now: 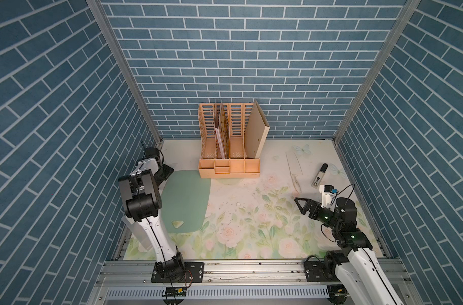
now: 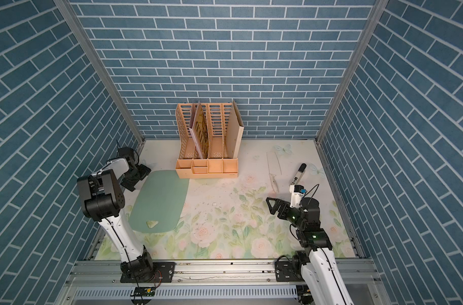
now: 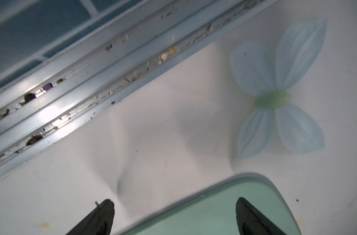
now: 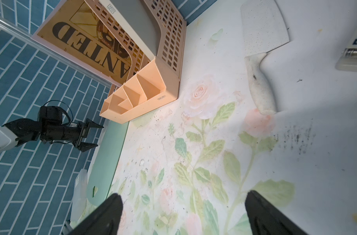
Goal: Align the knife with the edge of the cutting board
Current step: Adjust the work surface at the center of the board.
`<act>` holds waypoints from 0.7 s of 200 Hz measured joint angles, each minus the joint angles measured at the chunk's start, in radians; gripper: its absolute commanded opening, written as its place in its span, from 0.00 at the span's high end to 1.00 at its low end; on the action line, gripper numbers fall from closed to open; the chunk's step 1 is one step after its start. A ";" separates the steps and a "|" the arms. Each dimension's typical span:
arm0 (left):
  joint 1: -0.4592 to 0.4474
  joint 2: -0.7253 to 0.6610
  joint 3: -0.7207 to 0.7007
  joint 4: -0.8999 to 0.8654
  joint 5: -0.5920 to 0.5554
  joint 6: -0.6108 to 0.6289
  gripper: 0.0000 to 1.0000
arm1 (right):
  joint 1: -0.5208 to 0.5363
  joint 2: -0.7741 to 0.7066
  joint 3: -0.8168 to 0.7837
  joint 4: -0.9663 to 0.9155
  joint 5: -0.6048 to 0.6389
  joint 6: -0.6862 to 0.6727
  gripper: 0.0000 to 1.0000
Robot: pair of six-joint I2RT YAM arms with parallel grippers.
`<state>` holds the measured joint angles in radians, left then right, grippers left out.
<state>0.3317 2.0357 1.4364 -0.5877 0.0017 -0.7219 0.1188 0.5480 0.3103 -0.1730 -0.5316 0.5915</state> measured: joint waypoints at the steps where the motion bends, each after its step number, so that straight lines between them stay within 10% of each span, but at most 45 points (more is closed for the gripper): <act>1: 0.000 0.000 -0.002 0.000 0.001 0.000 0.04 | 0.000 0.001 0.000 0.000 -0.002 -0.002 0.02; 140: 0.016 -0.174 -0.268 0.193 0.181 0.057 0.03 | 0.021 0.082 0.001 -0.014 -0.042 -0.025 0.02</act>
<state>0.3481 1.8614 1.1687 -0.3943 0.1825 -0.6651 0.1394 0.6304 0.3111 -0.1867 -0.5735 0.5667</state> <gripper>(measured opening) 0.969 0.976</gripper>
